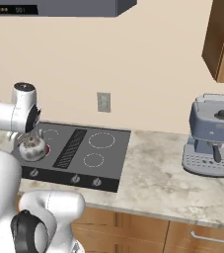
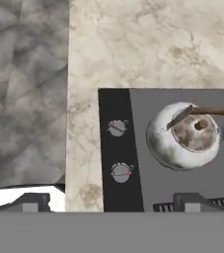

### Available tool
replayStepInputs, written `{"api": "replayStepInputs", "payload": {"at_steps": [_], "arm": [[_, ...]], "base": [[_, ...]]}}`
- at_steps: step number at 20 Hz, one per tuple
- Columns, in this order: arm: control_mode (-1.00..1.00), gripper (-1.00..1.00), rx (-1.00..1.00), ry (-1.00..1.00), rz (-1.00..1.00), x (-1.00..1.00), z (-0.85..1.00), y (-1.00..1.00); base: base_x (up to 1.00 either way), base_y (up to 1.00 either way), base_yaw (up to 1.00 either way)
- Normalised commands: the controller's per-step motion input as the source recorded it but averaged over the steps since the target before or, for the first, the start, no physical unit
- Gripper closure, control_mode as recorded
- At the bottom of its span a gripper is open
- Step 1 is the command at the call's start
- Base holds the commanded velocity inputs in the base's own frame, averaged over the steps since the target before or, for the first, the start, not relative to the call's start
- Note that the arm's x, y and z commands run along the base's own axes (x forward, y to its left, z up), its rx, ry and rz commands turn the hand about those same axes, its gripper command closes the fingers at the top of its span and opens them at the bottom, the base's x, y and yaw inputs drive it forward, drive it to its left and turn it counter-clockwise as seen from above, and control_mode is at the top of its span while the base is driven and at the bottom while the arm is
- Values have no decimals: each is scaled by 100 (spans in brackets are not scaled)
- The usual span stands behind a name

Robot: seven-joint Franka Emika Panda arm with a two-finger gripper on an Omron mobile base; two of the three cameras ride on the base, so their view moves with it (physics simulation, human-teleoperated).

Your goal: Lower the heat of the kettle.

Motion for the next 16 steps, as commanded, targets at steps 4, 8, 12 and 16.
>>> {"api": "replayStepInputs", "payload": {"at_steps": [4, 8, 12, 16], "arm": [[-100, -100, -19, 0, 63, 0, -36, 63], [-100, -100, -18, 0, 65, 0, -45, 61], [-100, -100, -16, 0, 64, 0, -56, 64], [-100, -100, -16, 0, 58, 0, -58, 46]], "base": [[0, 0, 0], [0, 0, 0], [0, 0, 0], [0, 0, 0]]}}
